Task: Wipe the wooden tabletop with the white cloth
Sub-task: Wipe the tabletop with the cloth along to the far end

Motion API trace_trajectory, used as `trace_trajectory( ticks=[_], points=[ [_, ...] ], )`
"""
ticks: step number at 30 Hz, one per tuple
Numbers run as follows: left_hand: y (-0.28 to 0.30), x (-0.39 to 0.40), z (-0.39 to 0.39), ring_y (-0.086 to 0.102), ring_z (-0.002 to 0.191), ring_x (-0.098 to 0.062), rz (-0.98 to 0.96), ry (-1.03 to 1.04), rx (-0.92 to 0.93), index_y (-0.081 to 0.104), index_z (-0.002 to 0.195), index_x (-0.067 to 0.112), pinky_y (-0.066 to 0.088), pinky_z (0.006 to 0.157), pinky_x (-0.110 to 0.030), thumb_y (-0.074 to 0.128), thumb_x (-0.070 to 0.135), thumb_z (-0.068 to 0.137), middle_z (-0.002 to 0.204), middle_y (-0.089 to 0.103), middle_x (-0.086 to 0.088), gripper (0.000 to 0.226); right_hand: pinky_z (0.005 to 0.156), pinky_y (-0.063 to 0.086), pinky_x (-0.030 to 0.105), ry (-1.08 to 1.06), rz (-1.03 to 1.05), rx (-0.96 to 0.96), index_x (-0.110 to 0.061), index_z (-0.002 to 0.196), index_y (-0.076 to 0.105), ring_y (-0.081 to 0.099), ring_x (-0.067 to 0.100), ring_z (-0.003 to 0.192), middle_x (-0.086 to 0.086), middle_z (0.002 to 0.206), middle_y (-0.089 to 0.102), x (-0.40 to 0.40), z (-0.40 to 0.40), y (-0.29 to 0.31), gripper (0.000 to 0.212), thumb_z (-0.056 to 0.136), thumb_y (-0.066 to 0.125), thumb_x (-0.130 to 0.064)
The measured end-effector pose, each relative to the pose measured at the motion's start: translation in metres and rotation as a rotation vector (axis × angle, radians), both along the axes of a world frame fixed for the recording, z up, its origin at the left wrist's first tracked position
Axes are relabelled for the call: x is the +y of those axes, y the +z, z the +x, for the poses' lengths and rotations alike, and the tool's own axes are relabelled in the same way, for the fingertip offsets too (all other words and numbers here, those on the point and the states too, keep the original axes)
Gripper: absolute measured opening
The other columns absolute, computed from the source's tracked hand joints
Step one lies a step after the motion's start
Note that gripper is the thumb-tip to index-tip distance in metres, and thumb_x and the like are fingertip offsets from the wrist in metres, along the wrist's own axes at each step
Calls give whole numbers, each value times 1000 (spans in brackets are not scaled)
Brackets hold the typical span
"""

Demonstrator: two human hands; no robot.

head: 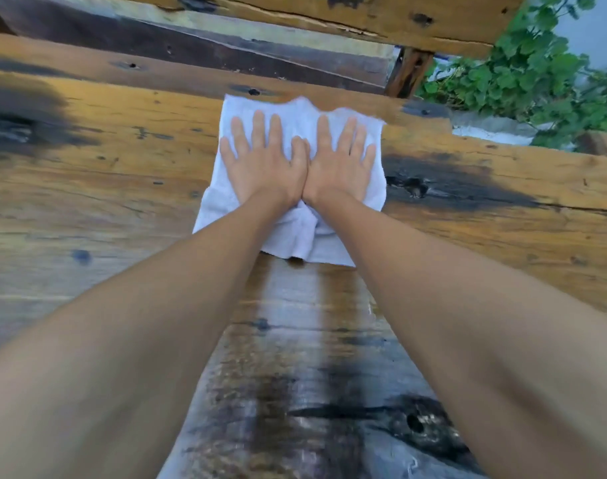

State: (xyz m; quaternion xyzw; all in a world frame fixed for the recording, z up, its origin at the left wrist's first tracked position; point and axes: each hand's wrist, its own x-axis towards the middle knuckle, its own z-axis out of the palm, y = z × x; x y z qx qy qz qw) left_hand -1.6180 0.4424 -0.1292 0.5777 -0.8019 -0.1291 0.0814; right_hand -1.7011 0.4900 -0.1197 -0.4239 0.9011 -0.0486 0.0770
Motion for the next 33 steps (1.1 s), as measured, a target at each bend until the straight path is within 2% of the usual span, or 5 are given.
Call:
trace_trajectory(
  ticks=[7,18,24,29,33],
  points=[
    [0,90,46,-9,156,-25,2,-78,-36,7,160,35,-5,125,-49,10,55,99,169,-1,10,64,126,-9,47,91,28,12,-34,161,-9,-17,26,156,7,169,-18,91,38,-5,79,101,41,-49],
    [-1,312,159,-7,156,-21,41,-162,-6,15,158,40,-3,124,-48,5,60,92,169,7,12,70,125,-10,50,21,31,-72,-38,160,-11,-22,29,155,11,168,-22,316,146,-8,66,104,25,-50],
    [3,436,217,-8,156,-21,77,-165,9,13,159,38,-3,124,-48,5,61,95,169,6,11,68,126,-6,46,-5,71,-39,-35,160,-11,-20,25,155,13,169,-18,443,207,-2,69,103,24,-53],
    [9,534,265,-1,157,-24,54,-207,-23,20,159,32,5,125,-48,12,61,99,169,11,5,67,126,-2,47,-100,41,-40,-35,160,-12,-18,24,156,9,169,-18,547,260,0,68,103,22,-52],
    [14,591,286,4,157,-26,89,-210,-39,23,159,29,11,124,-49,14,61,98,168,14,4,69,125,5,48,-210,5,-60,-37,161,-1,-6,25,158,9,170,-8,612,289,2,69,102,31,-54]
  ],
)
